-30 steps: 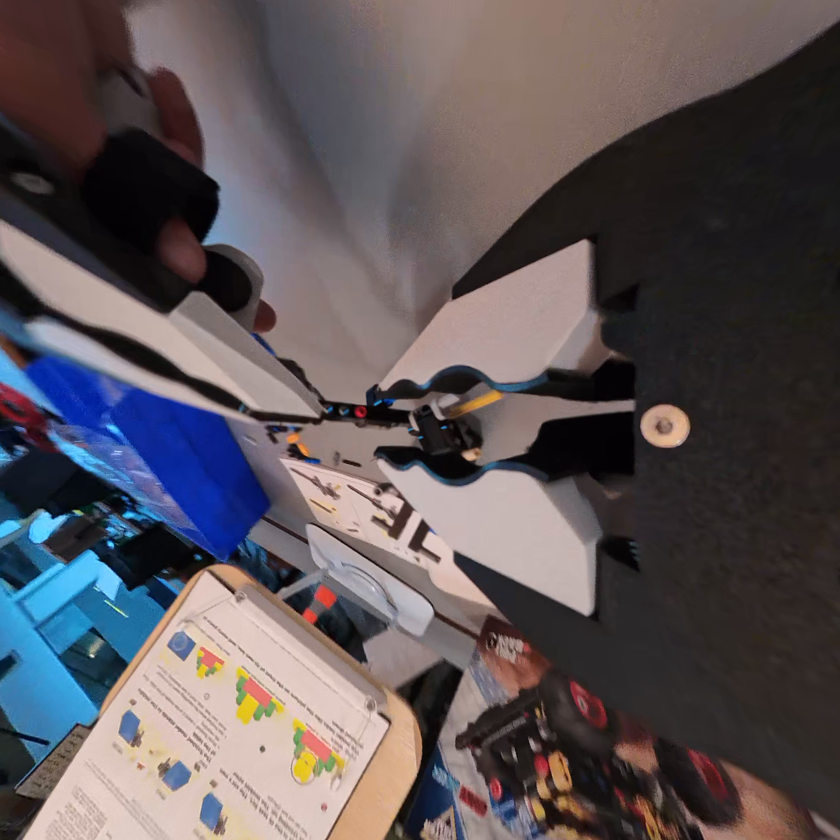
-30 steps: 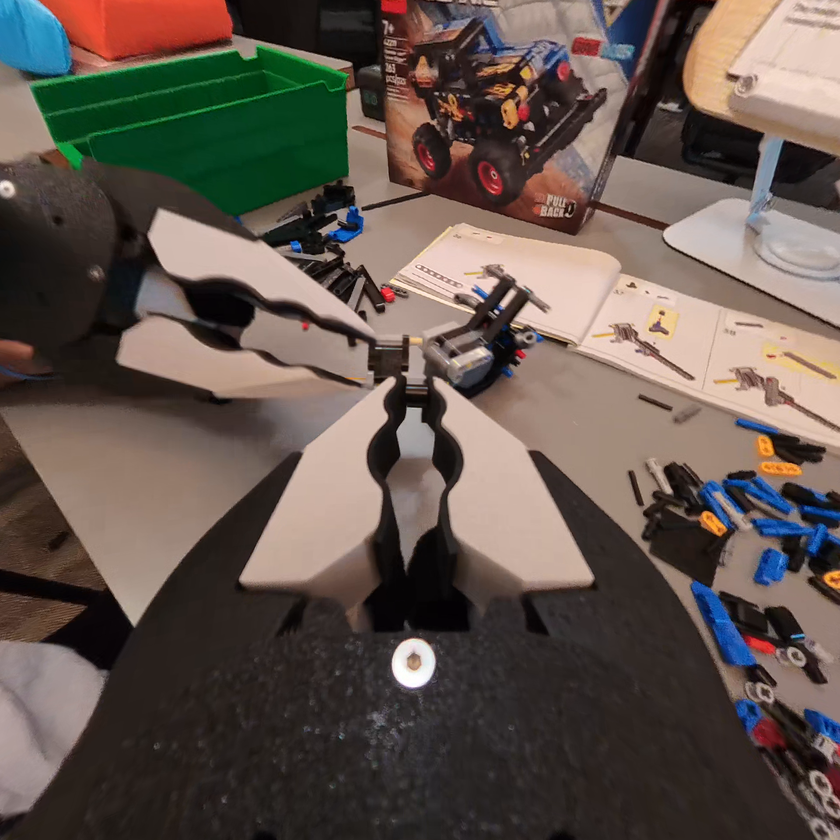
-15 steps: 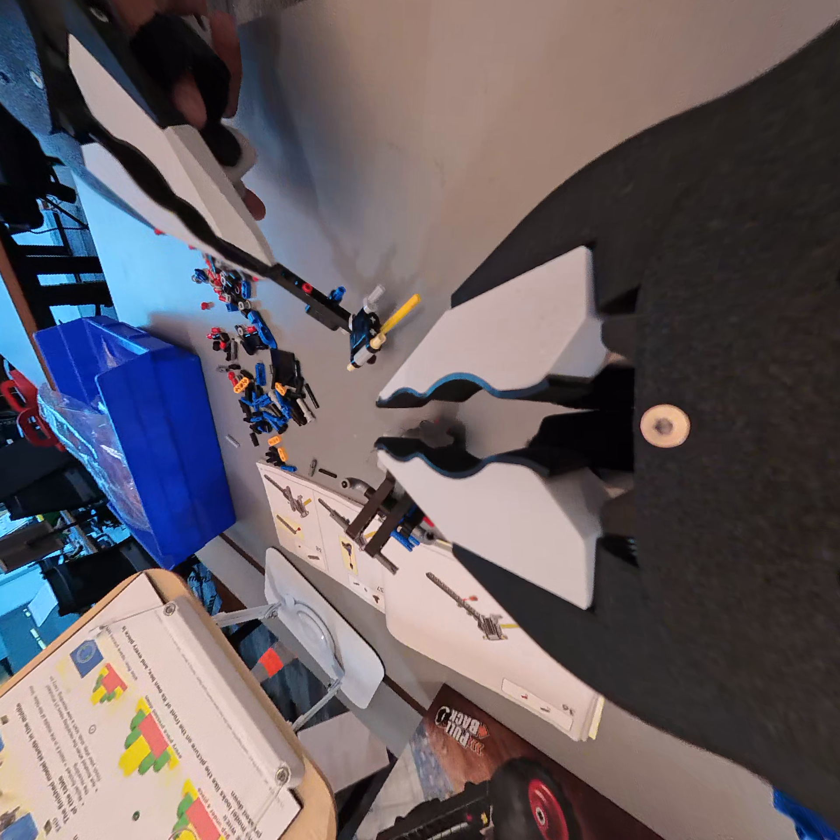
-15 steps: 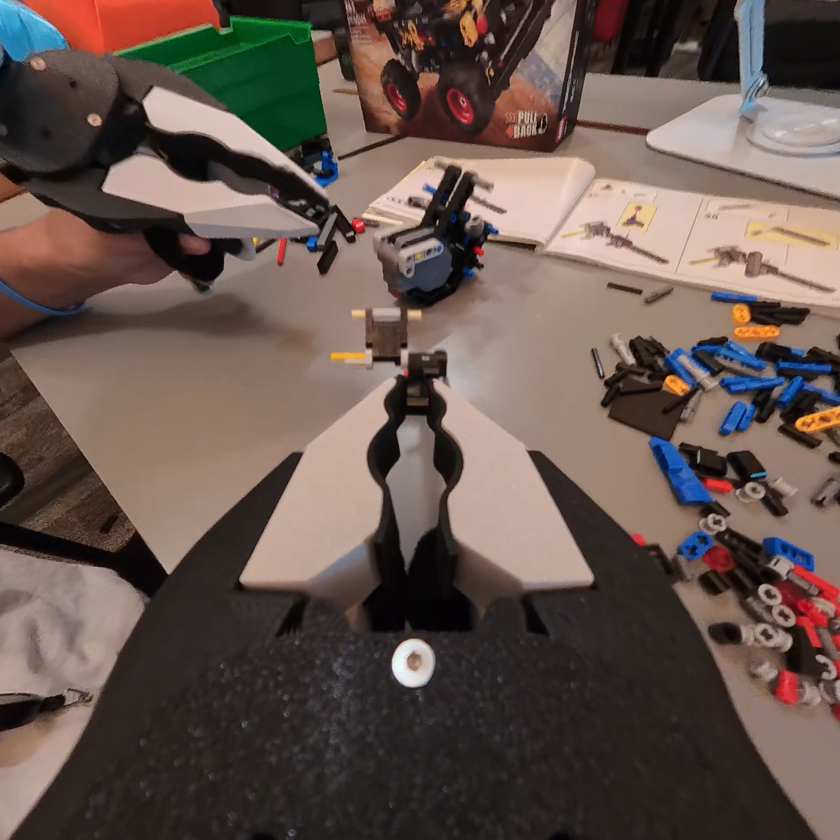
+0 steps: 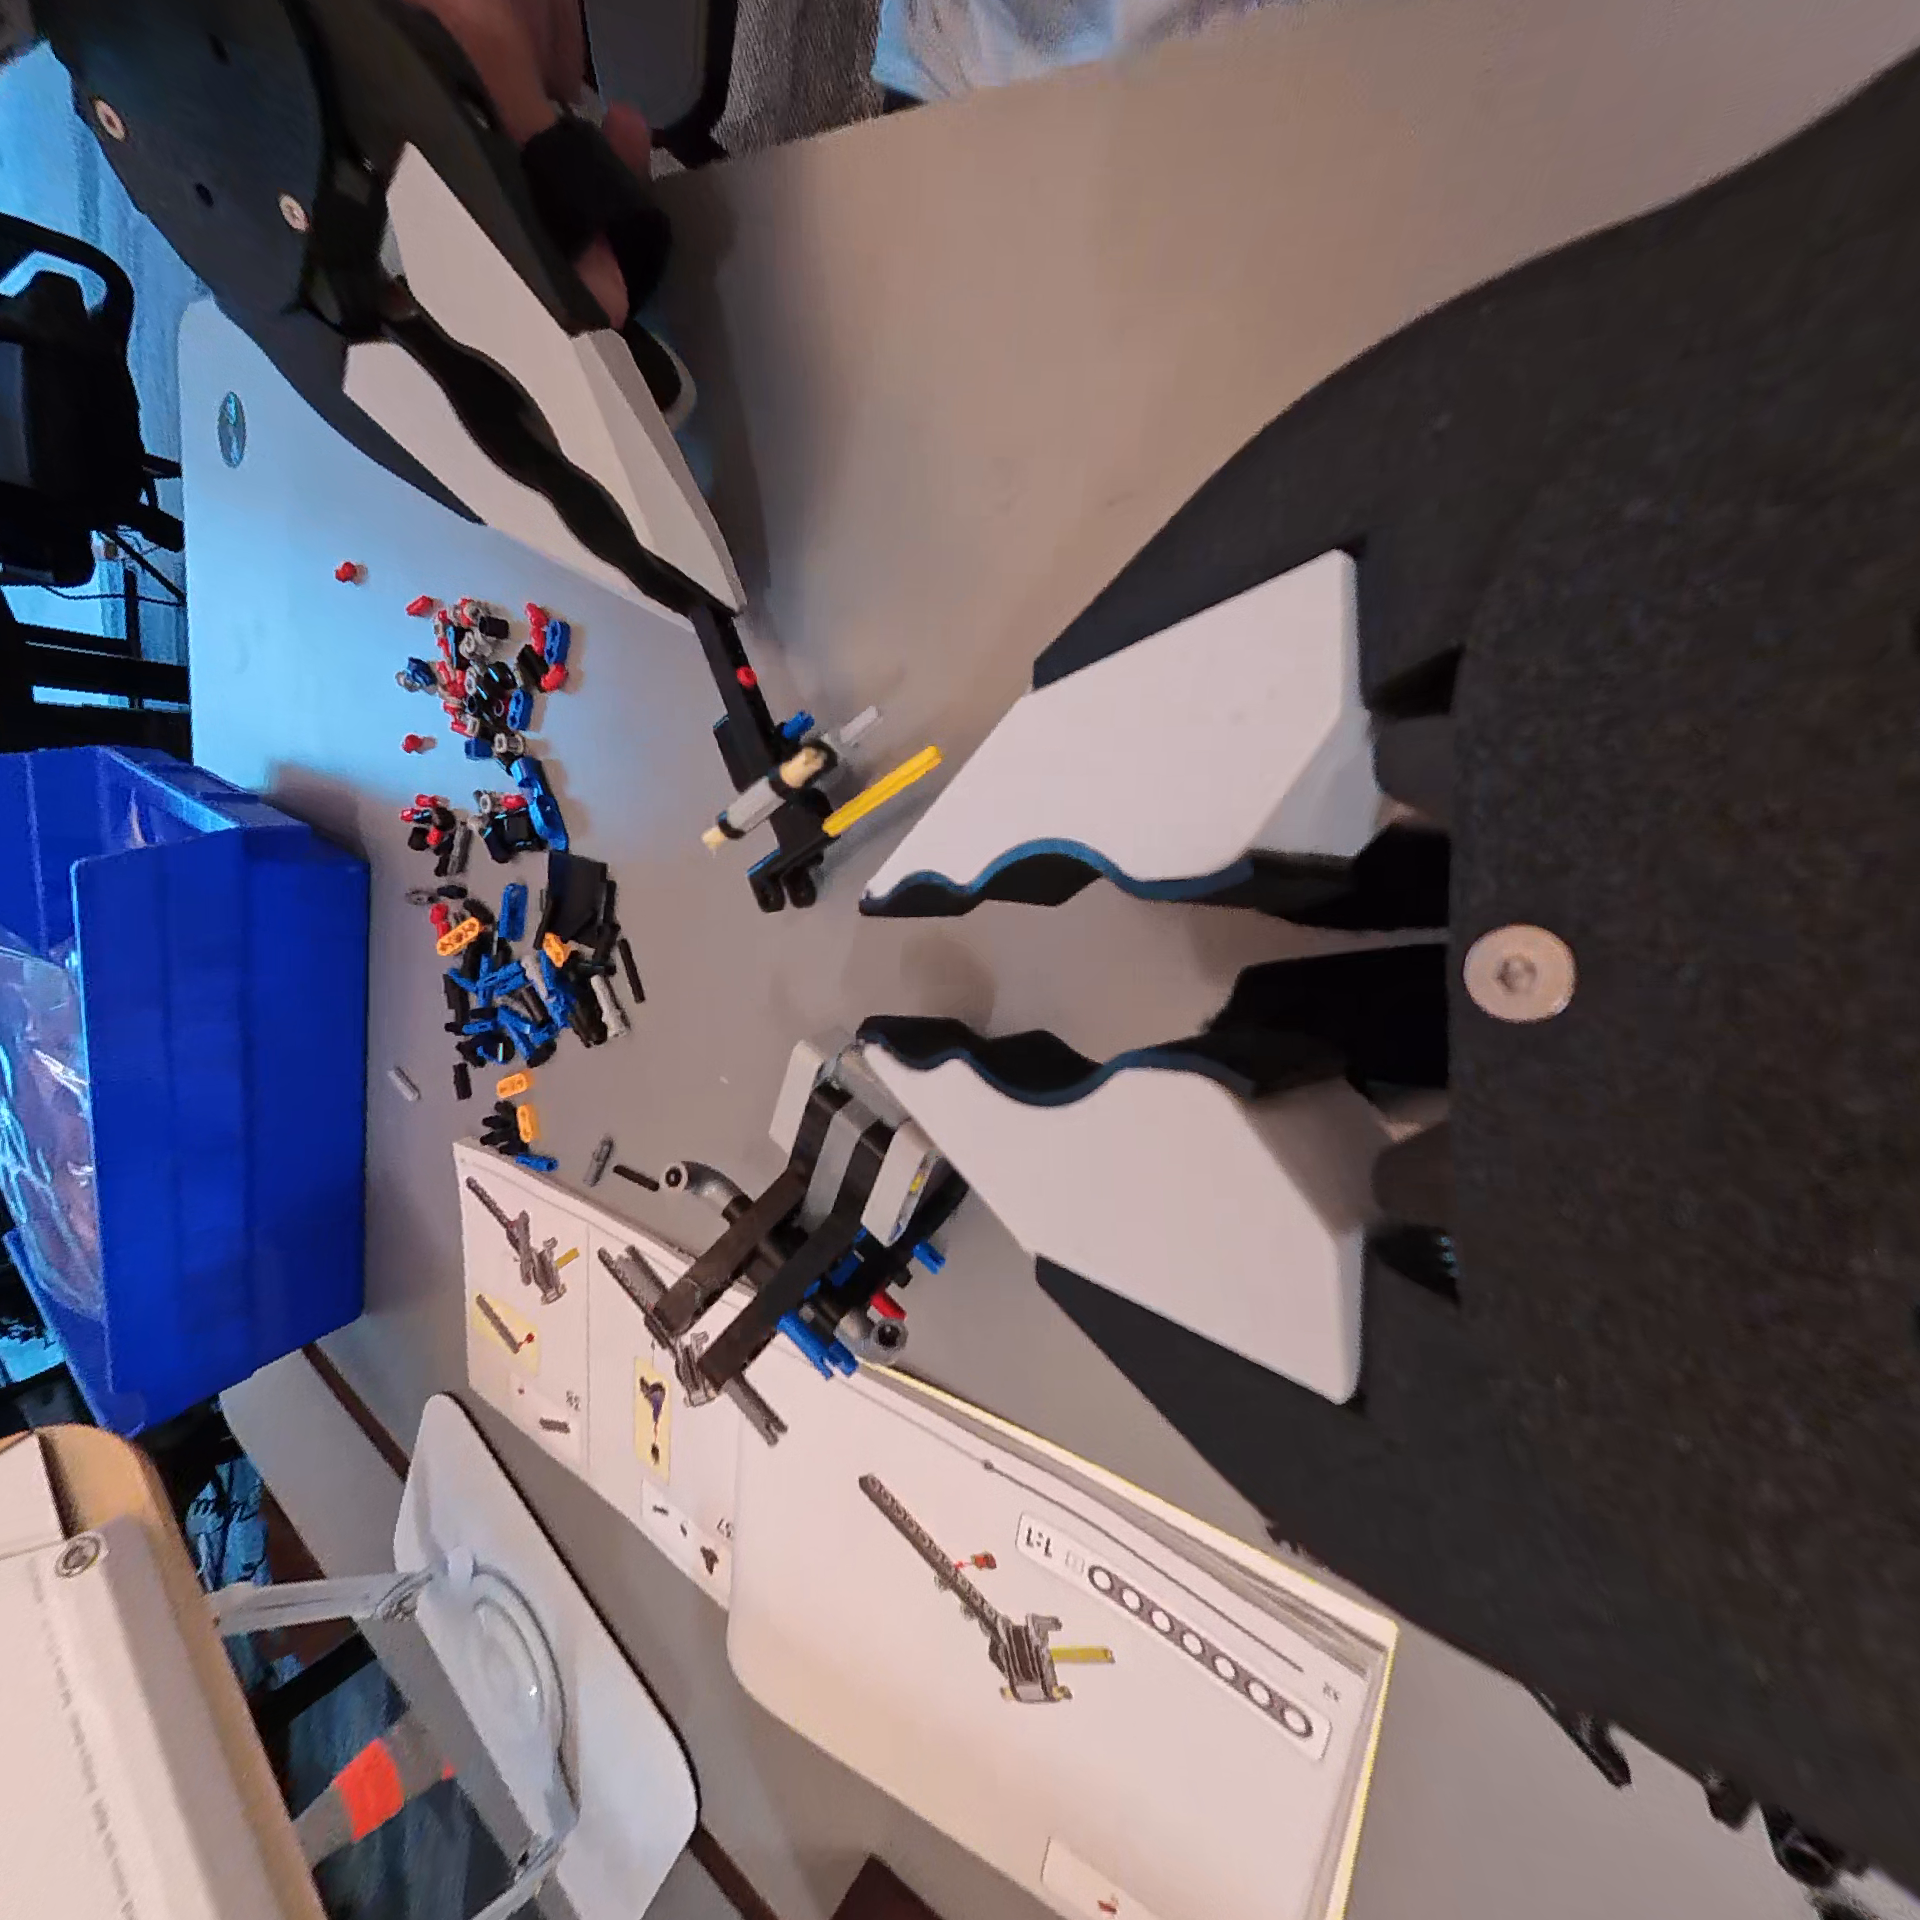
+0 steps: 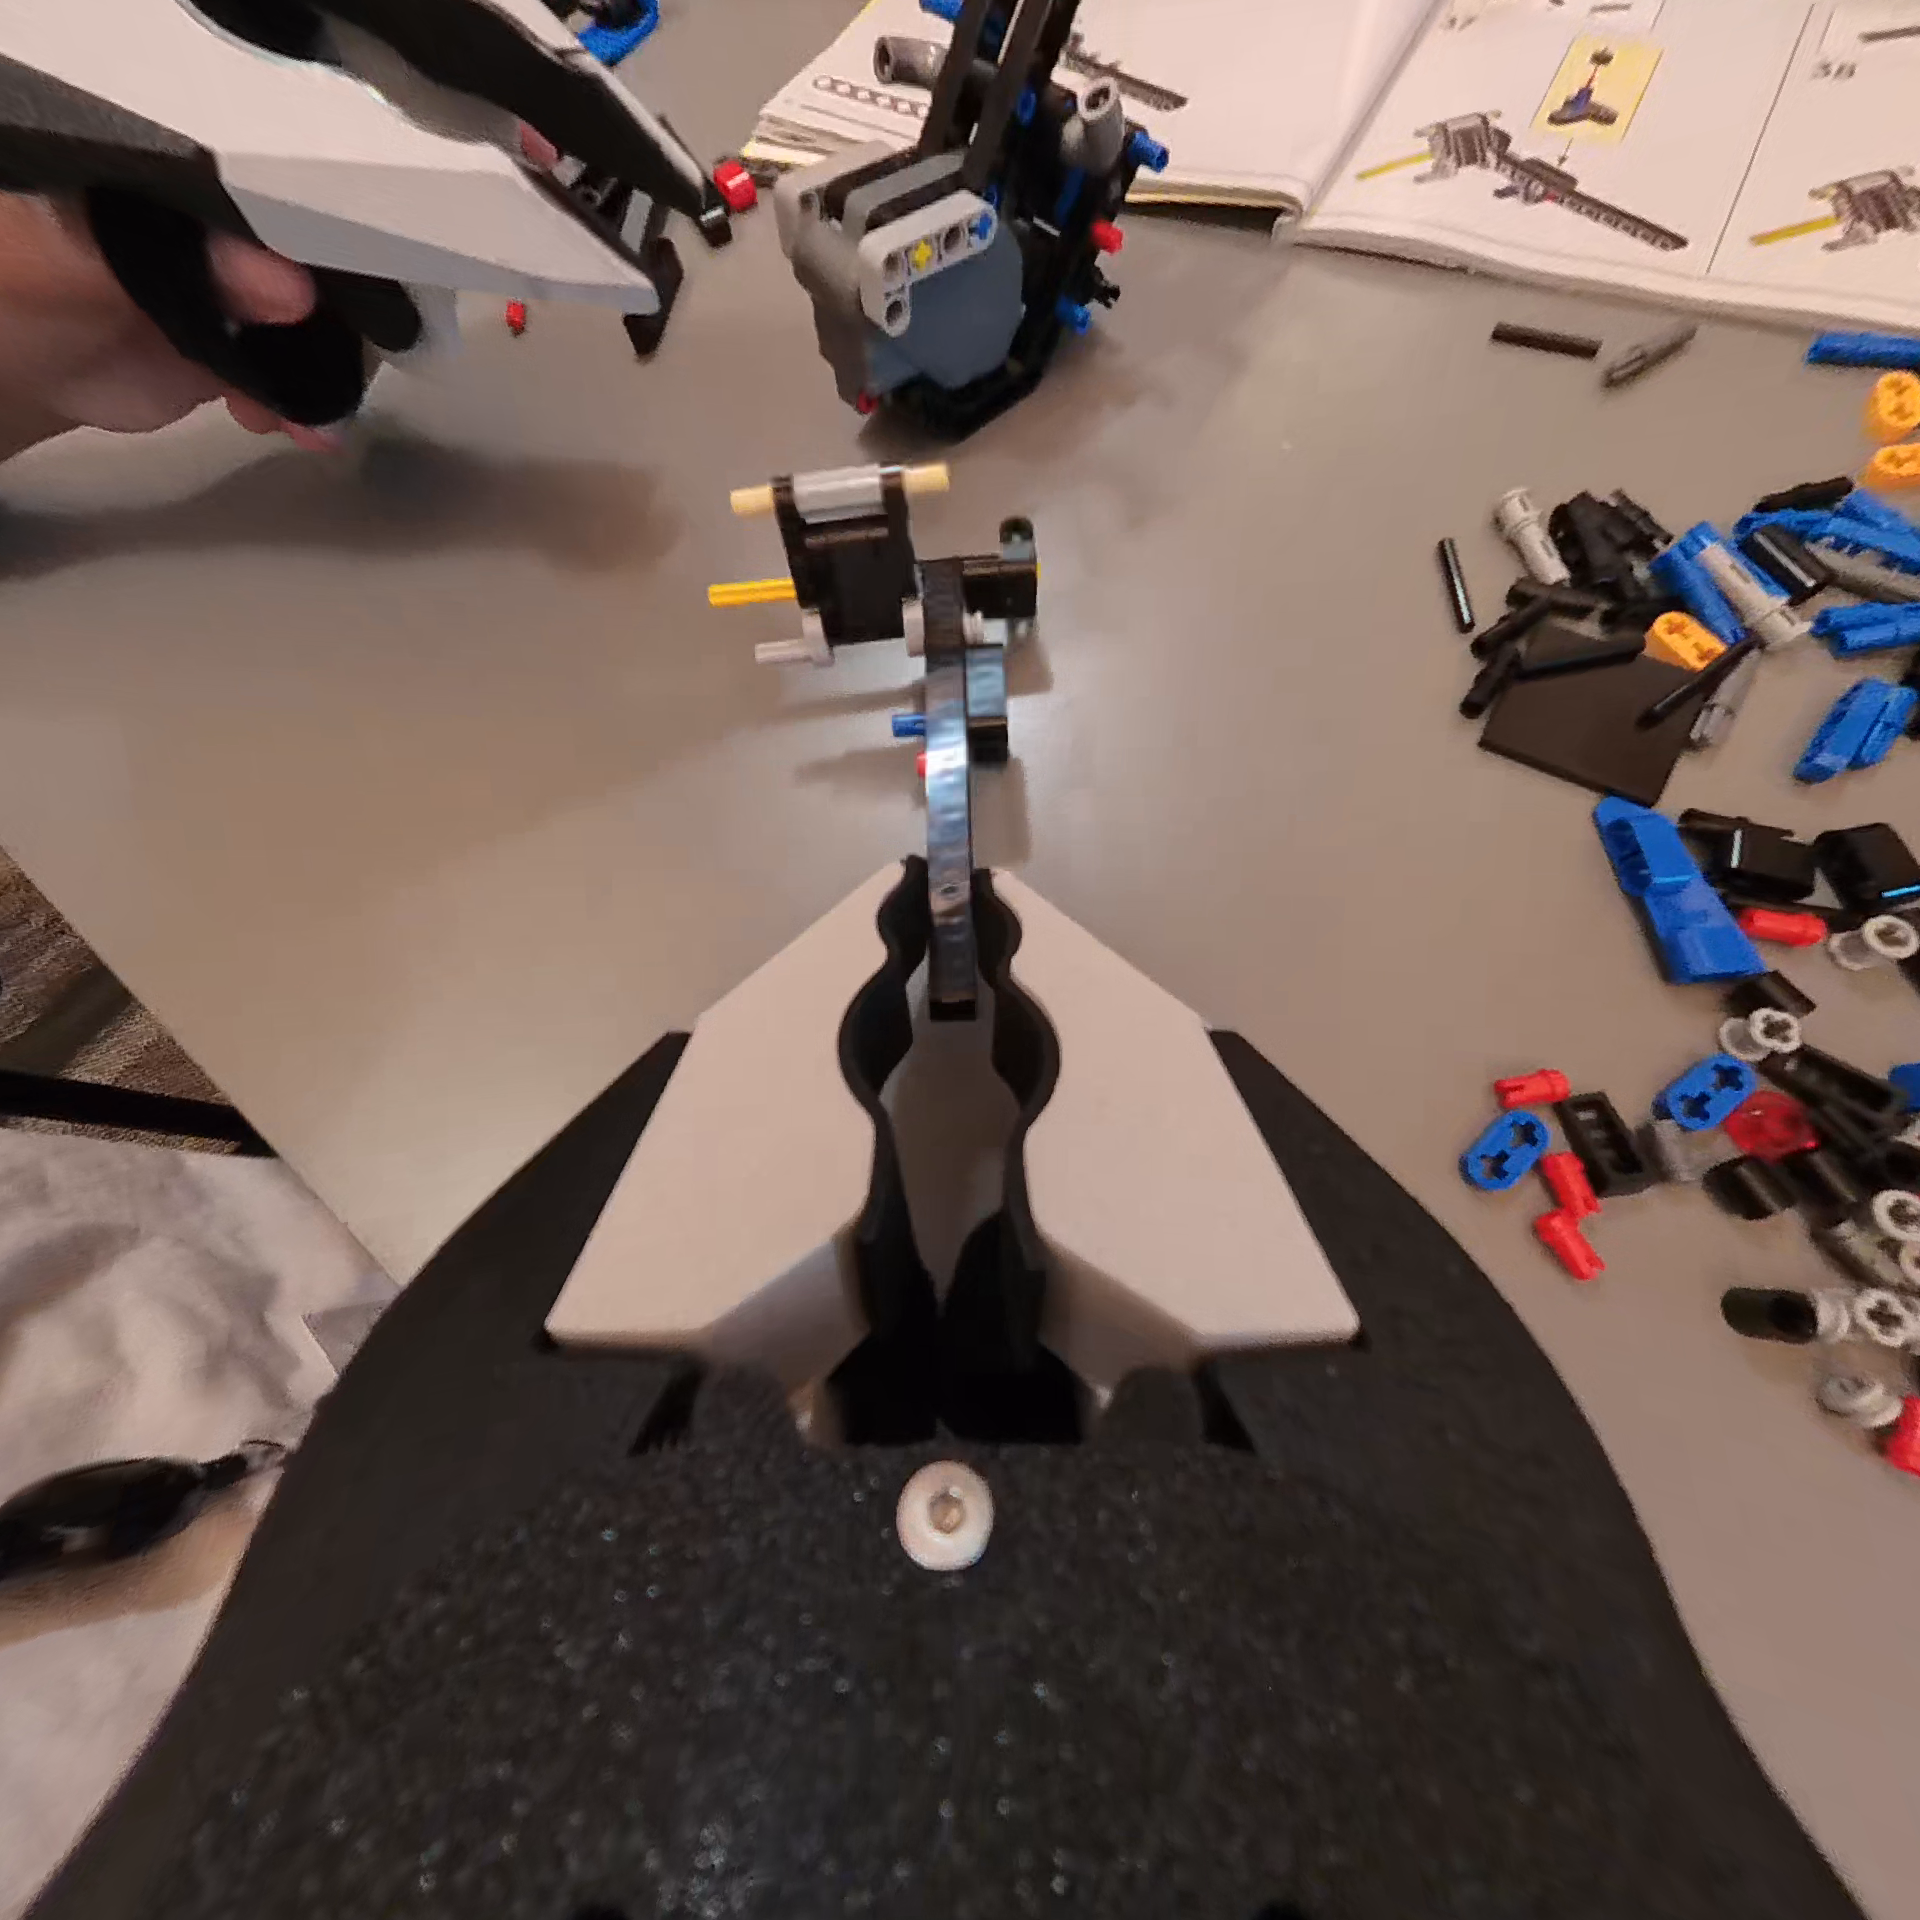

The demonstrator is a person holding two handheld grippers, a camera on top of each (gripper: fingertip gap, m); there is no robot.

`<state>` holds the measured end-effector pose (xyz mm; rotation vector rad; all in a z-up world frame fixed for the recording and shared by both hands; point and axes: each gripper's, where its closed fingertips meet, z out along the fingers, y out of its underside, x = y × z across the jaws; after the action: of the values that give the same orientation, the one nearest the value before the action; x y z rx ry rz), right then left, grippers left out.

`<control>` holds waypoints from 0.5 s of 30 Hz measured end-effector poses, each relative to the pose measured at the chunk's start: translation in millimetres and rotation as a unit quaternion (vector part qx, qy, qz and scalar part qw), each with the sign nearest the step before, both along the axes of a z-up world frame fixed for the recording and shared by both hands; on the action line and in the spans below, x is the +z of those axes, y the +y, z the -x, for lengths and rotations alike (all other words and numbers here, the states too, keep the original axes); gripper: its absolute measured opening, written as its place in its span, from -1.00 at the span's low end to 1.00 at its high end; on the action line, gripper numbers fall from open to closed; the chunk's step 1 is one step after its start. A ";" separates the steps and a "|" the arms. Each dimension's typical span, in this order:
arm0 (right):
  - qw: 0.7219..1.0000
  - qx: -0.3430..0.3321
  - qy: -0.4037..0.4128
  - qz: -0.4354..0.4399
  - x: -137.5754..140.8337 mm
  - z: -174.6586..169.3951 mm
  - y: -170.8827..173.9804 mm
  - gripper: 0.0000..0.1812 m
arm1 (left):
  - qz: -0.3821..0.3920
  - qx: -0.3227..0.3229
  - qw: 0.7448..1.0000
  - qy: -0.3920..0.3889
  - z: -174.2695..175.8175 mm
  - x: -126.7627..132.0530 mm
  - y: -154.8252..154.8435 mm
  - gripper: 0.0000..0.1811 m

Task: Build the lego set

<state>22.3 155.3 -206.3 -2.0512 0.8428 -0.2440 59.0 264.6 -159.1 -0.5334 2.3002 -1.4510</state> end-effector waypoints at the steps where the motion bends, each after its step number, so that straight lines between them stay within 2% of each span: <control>1: 1.000 0.005 0.002 -0.002 0.1 0.3 0.5 -0.91 | 0.003 -0.003 1.000 0.008 1.4 -0.1 -0.9 -0.81; 4: 0.999 0.031 0.004 -0.040 12.8 4.6 2.5 -0.85 | 0.024 -0.013 0.998 0.050 11.2 0.5 -4.1 -0.79; 6: 0.995 0.061 0.002 -0.082 33.1 6.9 0.7 -0.74 | 0.034 -0.013 0.997 0.074 17.7 1.5 -3.5 -0.79; 8: 0.991 0.065 -0.018 -0.111 59.0 -10.9 -12.5 -0.68 | 0.045 0.002 0.996 0.071 17.7 6.2 -0.9 -0.78; 11: 0.990 0.050 -0.083 -0.103 89.3 -73.6 -42.4 -0.65 | 0.070 0.042 0.995 0.050 6.3 12.3 4.9 -0.78; 13: 0.991 0.031 -0.115 -0.062 93.2 -126.7 -58.7 -0.60 | 0.073 0.060 0.995 0.037 -2.6 10.2 6.9 -0.78; 15: 0.991 0.035 -0.128 -0.024 86.6 -169.0 -60.4 -0.58 | 0.064 0.086 0.994 0.019 -12.7 5.2 12.4 -0.78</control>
<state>191.4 94.9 -119.7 -1.9505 0.6118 -0.4325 71.8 277.0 -154.0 -0.7810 2.1398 -1.5211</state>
